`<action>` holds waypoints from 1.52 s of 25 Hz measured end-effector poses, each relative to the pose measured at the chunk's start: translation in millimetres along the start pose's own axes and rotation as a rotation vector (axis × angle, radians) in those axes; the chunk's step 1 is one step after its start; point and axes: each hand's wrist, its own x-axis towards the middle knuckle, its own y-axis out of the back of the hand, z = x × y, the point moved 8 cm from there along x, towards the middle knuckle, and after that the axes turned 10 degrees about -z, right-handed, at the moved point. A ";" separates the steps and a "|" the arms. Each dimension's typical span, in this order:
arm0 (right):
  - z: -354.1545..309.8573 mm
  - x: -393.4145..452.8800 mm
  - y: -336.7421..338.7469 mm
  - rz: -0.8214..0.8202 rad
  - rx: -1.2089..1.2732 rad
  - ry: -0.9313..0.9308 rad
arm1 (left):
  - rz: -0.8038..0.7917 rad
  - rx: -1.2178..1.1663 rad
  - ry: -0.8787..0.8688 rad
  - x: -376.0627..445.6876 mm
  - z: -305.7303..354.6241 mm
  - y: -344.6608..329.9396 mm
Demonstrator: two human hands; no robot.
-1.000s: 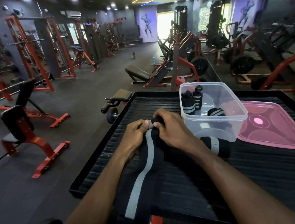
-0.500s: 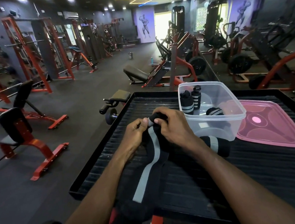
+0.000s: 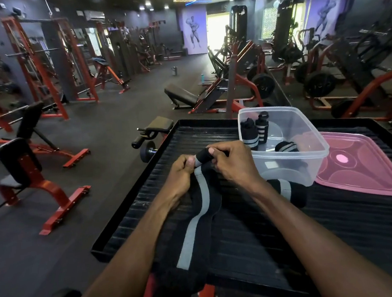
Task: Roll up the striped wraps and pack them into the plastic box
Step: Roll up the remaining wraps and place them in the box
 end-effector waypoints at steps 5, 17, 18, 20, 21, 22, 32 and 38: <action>-7.0 -4.4 -1.0 -0.009 -0.081 0.048 | 0.016 0.010 0.016 -1.8 0.6 1.9; -8.9 -10.2 -20.9 -0.119 -0.262 0.127 | 0.097 -0.102 -0.021 -2.9 3.8 9.2; -11.7 -10.4 -16.1 -0.071 -0.229 0.147 | 0.102 -0.147 -0.003 -3.5 3.9 8.6; -10.9 -9.1 -8.6 -0.011 -0.148 0.143 | 0.076 -0.175 0.034 -3.9 2.7 7.2; -9.5 -8.7 -7.5 -0.005 -0.111 0.132 | 0.064 -0.155 0.033 -4.3 3.0 7.3; -8.3 -8.0 -8.0 -0.011 -0.080 0.124 | 0.071 -0.144 0.018 -5.1 4.9 8.5; -6.0 -1.3 -4.8 -0.041 -0.072 0.123 | 0.038 -0.326 0.012 -2.8 3.1 5.8; 0.6 0.7 -14.9 -0.139 -0.090 0.055 | 0.092 -0.067 -0.022 -5.3 12.4 16.9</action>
